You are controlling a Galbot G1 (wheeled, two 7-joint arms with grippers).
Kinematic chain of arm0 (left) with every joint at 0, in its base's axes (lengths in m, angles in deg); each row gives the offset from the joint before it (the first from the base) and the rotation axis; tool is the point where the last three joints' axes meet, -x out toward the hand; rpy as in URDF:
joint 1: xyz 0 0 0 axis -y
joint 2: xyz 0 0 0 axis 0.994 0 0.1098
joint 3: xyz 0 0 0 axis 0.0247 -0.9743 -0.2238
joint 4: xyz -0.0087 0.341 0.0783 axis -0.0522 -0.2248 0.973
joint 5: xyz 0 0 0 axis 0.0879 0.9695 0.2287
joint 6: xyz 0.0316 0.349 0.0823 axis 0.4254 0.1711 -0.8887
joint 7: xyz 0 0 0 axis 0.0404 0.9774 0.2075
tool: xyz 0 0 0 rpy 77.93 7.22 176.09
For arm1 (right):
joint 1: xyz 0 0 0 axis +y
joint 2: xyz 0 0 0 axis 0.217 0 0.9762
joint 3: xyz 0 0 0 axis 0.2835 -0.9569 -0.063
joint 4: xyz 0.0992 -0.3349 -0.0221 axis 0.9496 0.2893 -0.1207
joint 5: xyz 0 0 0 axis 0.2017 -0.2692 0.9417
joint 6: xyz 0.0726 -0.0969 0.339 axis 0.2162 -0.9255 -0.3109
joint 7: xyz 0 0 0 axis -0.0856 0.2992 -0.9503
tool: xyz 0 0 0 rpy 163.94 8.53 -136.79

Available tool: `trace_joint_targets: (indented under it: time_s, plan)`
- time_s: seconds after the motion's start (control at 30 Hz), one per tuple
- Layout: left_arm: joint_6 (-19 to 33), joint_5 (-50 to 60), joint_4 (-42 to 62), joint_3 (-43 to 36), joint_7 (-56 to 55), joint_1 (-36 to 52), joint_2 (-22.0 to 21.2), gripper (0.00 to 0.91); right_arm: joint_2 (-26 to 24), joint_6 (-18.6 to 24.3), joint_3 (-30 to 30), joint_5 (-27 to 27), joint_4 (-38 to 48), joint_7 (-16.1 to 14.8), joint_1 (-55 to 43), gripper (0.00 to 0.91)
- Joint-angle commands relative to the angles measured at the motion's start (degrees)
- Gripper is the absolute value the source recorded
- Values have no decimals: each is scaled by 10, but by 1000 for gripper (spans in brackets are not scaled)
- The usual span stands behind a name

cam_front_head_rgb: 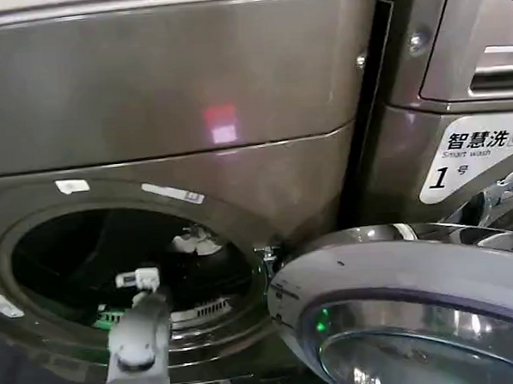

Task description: Grasp the clothes from the dryer.

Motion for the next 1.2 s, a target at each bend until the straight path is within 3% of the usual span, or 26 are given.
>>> trace_joint_targets:
  time_s: [0.03,0.13,0.2,0.27,0.4,0.43,0.47,0.5,0.53,0.73,0.97,1.2]
  plan:
    - [37,22,137,2,6,95,-1,907,0,0,0,0,-1,0,0,907]
    - [29,80,157,8,37,109,1,907,1,0,-1,0,-2,0,1,907]
    - [37,216,172,11,111,119,7,907,0,0,-1,0,-2,0,3,907]
    - [66,362,191,11,215,136,17,907,-1,0,-2,0,-3,-2,4,907]
    - [166,531,220,13,345,170,30,907,-2,0,-8,0,-5,-1,0,907]
    - [243,570,238,17,351,180,31,907,-1,0,-11,-1,-6,-2,0,907]
    - [280,652,256,42,348,191,25,907,2,1,-13,-1,-6,-2,-1,907]
    - [408,700,268,55,372,204,25,907,3,1,-15,-1,-8,-2,-2,907]
    - [463,712,288,61,379,217,26,907,4,1,-16,-1,-8,-2,-2,907]
    - [487,756,296,35,456,236,39,907,0,1,-17,-1,-6,-2,-2,907]
    - [458,689,331,37,584,277,48,907,2,4,-16,-2,-4,-2,2,907]
    - [480,658,357,38,613,290,57,907,3,5,-17,-2,-3,-2,3,907]
